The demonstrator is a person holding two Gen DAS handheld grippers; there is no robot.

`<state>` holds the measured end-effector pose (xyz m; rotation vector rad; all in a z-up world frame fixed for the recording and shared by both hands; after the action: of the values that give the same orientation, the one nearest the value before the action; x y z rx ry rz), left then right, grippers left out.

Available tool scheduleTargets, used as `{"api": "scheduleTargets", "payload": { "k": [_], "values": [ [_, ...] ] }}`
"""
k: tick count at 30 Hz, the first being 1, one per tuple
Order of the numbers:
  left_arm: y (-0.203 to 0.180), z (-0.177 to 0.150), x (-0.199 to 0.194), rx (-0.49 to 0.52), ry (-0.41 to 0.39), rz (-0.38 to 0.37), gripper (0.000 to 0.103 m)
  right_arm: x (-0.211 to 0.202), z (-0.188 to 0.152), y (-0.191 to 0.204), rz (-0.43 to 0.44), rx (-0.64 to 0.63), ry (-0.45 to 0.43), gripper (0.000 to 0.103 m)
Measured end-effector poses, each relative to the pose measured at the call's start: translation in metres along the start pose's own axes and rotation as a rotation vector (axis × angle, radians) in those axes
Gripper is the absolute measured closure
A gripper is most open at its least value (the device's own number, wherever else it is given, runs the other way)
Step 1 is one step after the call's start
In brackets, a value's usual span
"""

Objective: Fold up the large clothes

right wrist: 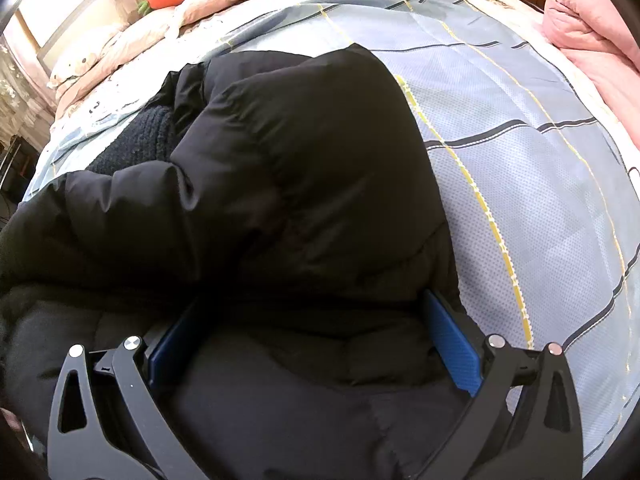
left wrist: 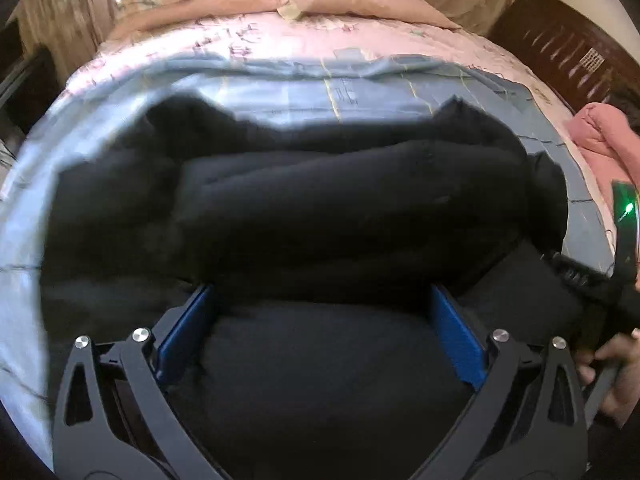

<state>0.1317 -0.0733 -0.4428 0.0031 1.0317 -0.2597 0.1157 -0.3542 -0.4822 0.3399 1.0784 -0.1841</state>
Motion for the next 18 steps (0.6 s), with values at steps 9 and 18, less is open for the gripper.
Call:
{"api": "scheduleTargets", "payload": {
  "k": [9, 18],
  "values": [
    [0.003, 0.005, -0.001, -0.024, -0.016, 0.033, 0.002, 0.000, -0.001, 0.001, -0.011, 0.001, -0.008, 0.001],
    [0.006, -0.007, 0.013, -0.029, -0.033, -0.024, 0.002, 0.000, -0.004, 0.002, -0.017, 0.003, -0.026, 0.001]
  ]
}}
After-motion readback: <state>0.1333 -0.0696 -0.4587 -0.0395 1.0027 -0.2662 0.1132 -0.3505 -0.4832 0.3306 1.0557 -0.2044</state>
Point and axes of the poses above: each gripper's, at about its wrist camera, not at the fingertips, and x roughly the way its jaws point, y to its left, z to its top, the point moved 6 cm from there along x, roughly the way its jaws point, and after that the axes turned 1 degree about -x, right-handed, at the moved point
